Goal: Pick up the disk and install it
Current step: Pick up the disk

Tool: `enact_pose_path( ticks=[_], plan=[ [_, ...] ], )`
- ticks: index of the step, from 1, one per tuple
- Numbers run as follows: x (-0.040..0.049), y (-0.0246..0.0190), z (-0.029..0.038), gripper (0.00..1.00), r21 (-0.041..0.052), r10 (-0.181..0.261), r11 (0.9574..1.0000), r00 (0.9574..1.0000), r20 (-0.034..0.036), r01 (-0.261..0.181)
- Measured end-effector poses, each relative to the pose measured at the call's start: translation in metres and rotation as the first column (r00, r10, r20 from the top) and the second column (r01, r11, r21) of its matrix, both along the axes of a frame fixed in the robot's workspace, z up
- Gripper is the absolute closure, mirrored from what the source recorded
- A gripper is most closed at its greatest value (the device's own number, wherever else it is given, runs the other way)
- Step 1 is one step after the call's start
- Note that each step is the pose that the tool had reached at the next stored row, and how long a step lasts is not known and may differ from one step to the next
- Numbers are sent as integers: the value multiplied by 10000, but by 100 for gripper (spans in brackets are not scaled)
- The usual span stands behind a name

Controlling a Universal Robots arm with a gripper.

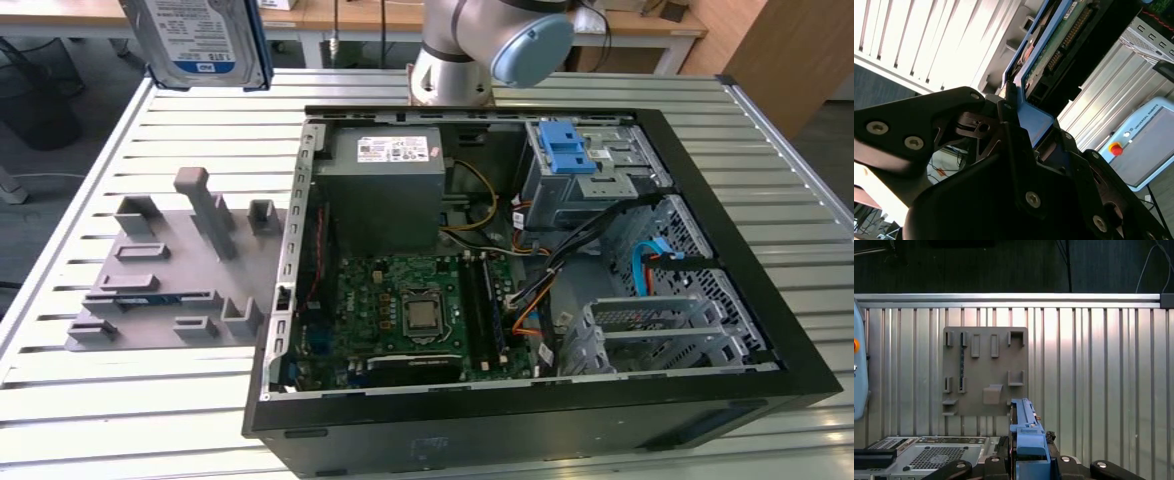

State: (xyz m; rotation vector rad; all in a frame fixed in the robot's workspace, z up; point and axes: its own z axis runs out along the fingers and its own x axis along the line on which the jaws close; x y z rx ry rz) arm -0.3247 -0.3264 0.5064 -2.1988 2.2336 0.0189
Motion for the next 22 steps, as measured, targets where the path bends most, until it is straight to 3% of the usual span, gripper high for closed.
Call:
enact_pose_path(
  ticks=[22],
  plan=[
    [187, 0, 0, 64, 0, 0, 10000, 10000, 0, 0]
  ],
)
